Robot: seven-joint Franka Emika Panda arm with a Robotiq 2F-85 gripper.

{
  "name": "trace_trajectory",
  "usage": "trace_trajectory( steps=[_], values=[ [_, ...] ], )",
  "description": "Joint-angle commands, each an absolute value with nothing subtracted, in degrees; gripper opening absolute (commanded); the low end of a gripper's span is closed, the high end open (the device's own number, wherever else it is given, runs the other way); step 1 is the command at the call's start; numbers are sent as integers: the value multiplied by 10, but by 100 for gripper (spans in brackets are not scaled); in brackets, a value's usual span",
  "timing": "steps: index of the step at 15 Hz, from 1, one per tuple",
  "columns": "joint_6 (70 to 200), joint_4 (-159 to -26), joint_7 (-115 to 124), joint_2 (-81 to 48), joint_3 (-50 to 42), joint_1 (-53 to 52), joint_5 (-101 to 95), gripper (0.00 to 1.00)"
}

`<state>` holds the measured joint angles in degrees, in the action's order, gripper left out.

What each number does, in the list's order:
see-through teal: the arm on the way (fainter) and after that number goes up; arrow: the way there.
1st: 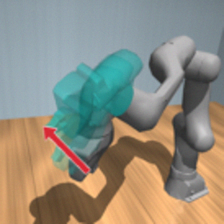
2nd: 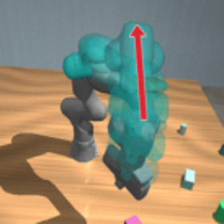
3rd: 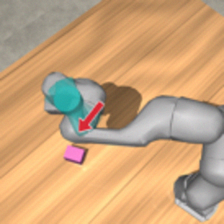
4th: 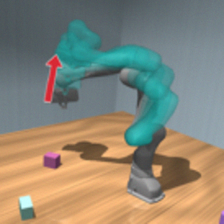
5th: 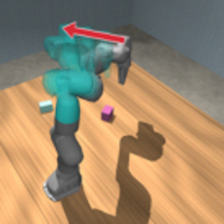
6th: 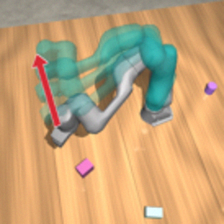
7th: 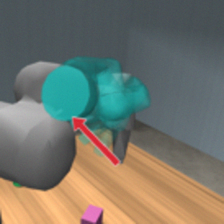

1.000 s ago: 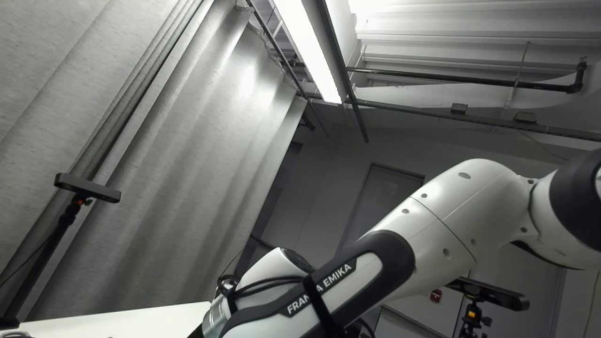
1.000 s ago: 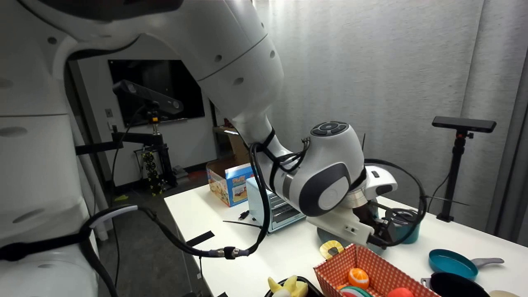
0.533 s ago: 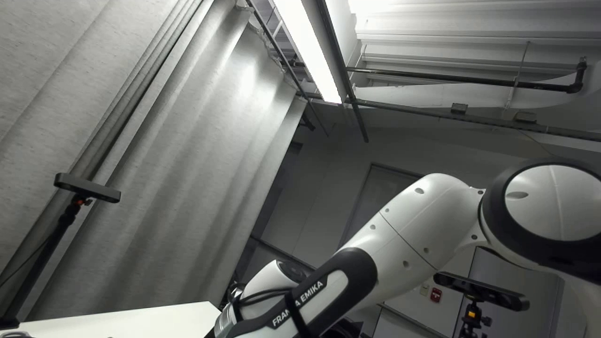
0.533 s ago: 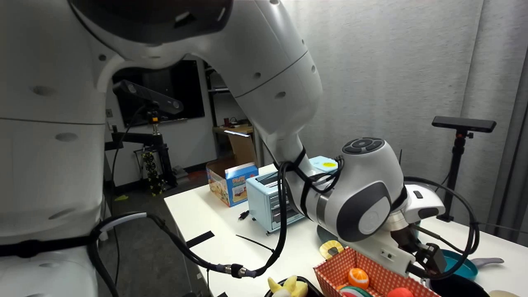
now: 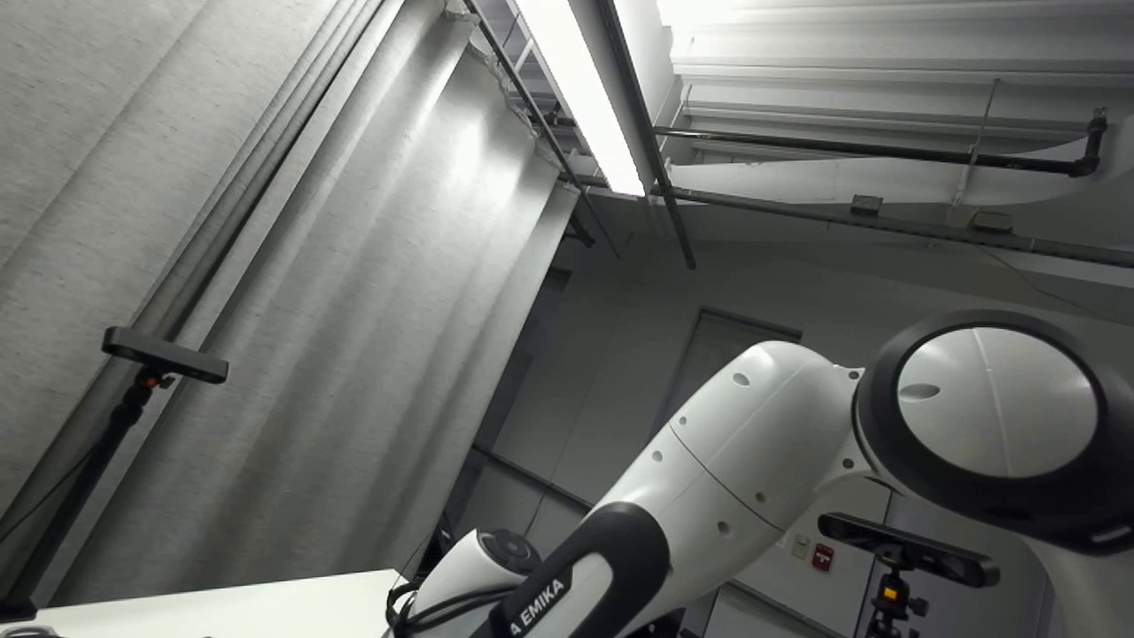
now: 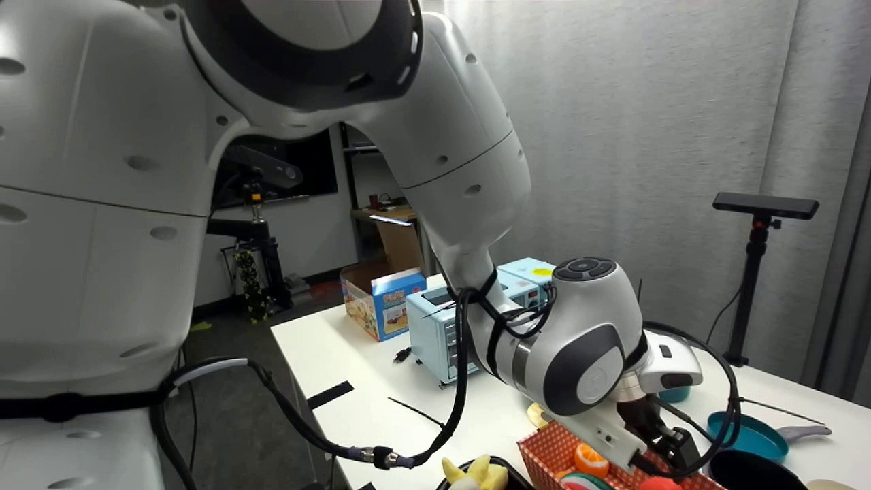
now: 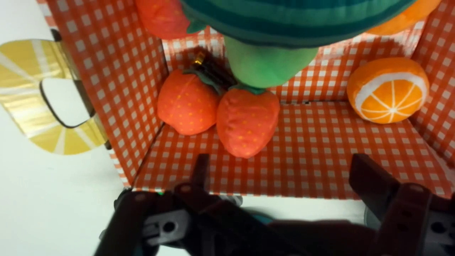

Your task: Place the banana toy and orange toy on the black tray

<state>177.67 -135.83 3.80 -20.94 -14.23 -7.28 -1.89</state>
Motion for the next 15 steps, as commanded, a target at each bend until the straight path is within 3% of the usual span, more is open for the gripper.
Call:
trace_trajectory(
  steps=[1, 9, 11, 12, 15],
  values=[
    [1763, -1325, 66, -240, -148, -75, -18, 100],
    [1753, -1274, 82, -299, -154, -72, -10, 97],
    [1750, -1267, 87, -309, -154, -71, -8, 73],
    [1748, -1263, 89, -312, -154, -71, -7, 72],
    [1740, -1258, 97, -315, -160, -74, -9, 48]
  ],
)
